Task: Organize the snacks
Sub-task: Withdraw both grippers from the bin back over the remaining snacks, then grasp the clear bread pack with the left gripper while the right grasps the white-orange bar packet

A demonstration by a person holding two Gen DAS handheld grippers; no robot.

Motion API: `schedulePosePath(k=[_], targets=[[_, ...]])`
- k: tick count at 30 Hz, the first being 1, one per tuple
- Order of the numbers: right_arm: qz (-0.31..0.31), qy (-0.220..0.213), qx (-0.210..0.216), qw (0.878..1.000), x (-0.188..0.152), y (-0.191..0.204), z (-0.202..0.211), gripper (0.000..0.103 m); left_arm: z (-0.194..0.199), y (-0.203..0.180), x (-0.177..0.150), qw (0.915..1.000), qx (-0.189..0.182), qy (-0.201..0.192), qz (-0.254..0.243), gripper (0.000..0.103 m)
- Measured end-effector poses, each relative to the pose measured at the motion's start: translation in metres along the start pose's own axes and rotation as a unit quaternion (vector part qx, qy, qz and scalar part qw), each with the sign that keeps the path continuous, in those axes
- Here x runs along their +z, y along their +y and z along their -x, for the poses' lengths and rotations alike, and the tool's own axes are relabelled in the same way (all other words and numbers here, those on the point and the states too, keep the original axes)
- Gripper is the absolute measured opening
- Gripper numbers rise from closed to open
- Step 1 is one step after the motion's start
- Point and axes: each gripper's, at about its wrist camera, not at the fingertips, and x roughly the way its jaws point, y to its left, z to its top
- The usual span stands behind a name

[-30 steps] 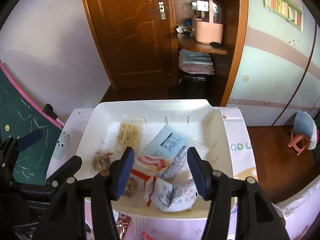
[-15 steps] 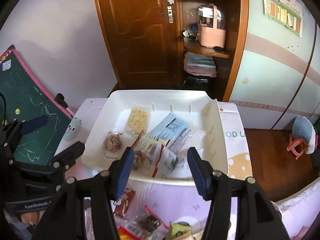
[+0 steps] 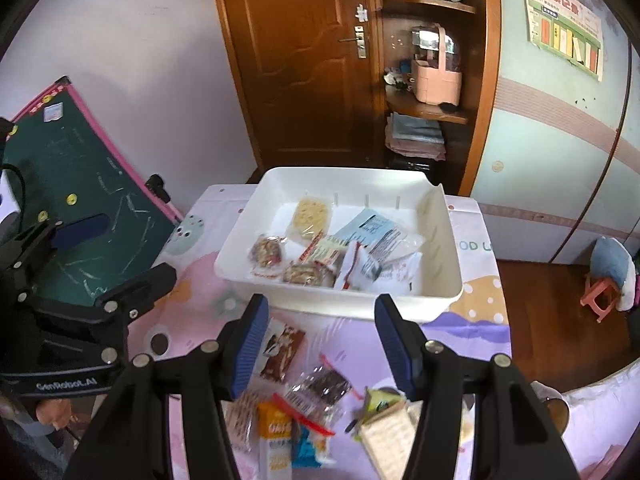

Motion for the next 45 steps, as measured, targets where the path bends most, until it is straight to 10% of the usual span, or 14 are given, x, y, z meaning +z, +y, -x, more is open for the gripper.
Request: schedulePosePath(k=[16, 35, 45], targets=[[0.032, 0.023, 0.010, 0.999, -0.074, 0.030, 0.013, 0.056, 0.019, 0.010, -0.070, 0.9992, -0.014, 0.013, 0.036, 0.098], [0.057, 0.177, 0.020, 0.982, -0.177, 0.052, -0.083, 0.055, -0.054, 0.007, -0.160, 0.9899, -0.028, 0.120, 0.071, 0.098], [-0.006, 0.184, 0.062, 0.981, -0.185, 0.026, -0.087, 0.019, -0.084, -0.001, -0.167, 0.9811, -0.077, 0.154, 0.089, 0.098]])
